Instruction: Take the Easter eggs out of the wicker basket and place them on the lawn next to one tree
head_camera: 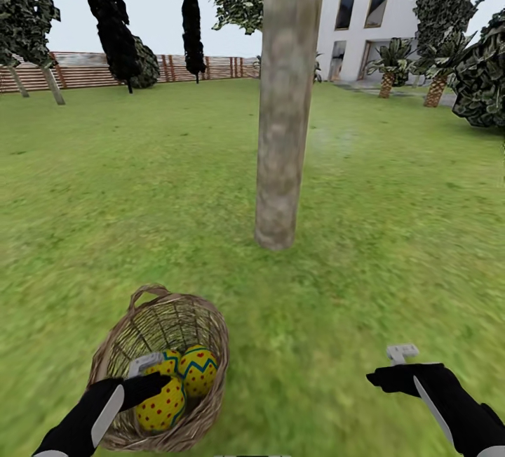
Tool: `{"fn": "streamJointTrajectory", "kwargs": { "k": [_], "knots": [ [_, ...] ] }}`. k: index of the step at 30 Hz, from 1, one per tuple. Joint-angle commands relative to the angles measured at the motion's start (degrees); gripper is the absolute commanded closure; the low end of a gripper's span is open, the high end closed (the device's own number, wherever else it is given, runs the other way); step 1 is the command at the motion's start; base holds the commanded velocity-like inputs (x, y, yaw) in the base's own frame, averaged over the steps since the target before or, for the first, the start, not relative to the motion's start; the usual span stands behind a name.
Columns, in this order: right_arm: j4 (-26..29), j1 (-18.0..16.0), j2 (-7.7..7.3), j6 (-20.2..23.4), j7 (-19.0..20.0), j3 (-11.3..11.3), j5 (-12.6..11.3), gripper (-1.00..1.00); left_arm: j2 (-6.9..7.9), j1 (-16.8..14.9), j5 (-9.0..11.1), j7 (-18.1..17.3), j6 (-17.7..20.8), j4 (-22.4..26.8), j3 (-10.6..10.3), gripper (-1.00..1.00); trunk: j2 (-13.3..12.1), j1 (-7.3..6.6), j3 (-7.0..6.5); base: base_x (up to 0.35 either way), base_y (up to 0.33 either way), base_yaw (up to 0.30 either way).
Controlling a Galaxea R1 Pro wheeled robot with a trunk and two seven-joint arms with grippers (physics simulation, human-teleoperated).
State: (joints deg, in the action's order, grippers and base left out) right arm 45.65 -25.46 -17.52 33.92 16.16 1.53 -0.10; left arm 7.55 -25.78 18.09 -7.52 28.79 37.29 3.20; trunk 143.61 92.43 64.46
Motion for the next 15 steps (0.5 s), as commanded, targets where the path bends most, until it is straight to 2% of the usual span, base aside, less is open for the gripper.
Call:
{"fn": "streamJointTrajectory", "kwargs": {
  "k": [1, 15],
  "knots": [
    [0.1, 0.0, -0.09, 0.3, 0.1, 0.1, 0.0, -1.0, -0.01, 0.0, 0.2, -0.2, 0.4, 0.1, 0.2, 1.0, 0.0, -0.03, -0.18, 0.0, 0.0, 0.0],
    [0.1, 0.0, -0.14, 0.3, 0.1, 0.1, 0.0, -1.0, -0.08, 0.0, 0.3, -0.2, 0.4, 0.2, 0.3, 1.0, -0.2, -0.39, -3.28, 0.0, 0.0, 0.0]
  ]
}}
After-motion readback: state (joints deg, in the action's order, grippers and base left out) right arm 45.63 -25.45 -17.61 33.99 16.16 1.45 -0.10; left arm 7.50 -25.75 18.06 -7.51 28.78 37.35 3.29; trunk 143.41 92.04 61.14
